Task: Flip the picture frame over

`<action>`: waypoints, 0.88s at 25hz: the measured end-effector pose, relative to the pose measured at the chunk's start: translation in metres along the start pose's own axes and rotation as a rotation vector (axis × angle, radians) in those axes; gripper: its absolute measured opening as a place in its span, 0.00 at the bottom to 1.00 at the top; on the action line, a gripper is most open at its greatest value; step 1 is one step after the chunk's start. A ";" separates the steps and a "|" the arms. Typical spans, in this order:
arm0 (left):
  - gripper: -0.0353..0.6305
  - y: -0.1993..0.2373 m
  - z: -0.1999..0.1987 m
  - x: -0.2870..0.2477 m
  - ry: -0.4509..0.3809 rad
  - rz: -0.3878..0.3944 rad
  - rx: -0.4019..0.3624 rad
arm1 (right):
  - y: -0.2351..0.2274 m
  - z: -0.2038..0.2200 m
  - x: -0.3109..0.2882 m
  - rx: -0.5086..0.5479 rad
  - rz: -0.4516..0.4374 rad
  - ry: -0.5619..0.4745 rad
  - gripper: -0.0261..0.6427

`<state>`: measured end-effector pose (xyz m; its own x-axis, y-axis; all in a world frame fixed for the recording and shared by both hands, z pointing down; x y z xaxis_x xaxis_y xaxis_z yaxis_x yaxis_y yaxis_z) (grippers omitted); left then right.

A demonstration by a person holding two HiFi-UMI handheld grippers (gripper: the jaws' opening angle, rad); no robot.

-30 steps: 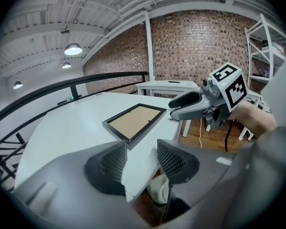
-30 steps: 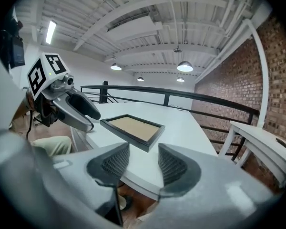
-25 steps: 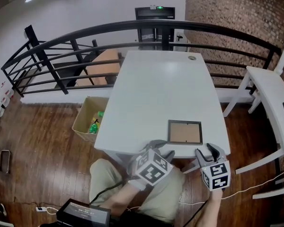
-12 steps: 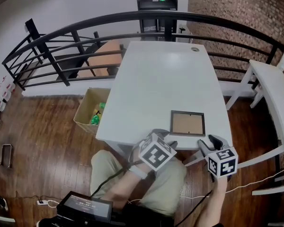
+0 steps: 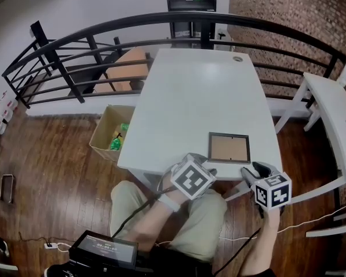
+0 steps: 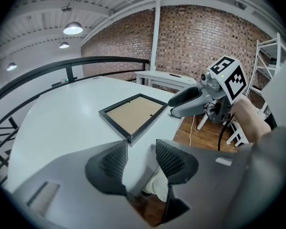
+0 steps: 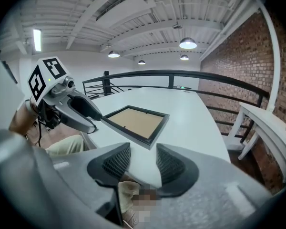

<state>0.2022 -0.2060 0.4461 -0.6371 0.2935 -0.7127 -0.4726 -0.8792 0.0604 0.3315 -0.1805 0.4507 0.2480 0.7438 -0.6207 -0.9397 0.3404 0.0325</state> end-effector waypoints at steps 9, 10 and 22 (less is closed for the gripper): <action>0.34 -0.003 0.008 -0.006 0.025 0.027 0.007 | 0.003 -0.002 -0.005 0.002 -0.048 0.028 0.27; 0.34 -0.003 0.006 -0.005 0.012 0.022 0.003 | 0.004 -0.003 -0.005 0.000 -0.052 0.018 0.27; 0.34 -0.005 0.003 -0.002 -0.068 -0.031 -0.070 | 0.008 -0.004 -0.002 -0.031 -0.029 -0.105 0.27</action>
<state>0.2040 -0.2011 0.4491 -0.6640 0.3438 -0.6640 -0.4504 -0.8927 -0.0117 0.3222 -0.1815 0.4485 0.2967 0.7909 -0.5353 -0.9383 0.3457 -0.0092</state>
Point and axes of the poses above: the fingertips, and each gripper's own axes: x backward along the fingers, y to its left, z out of its underside, the point moved 1 cm from there along x, backward along the fingers, and after that the axes turned 3 degrees about x, right-handed, at the moved point
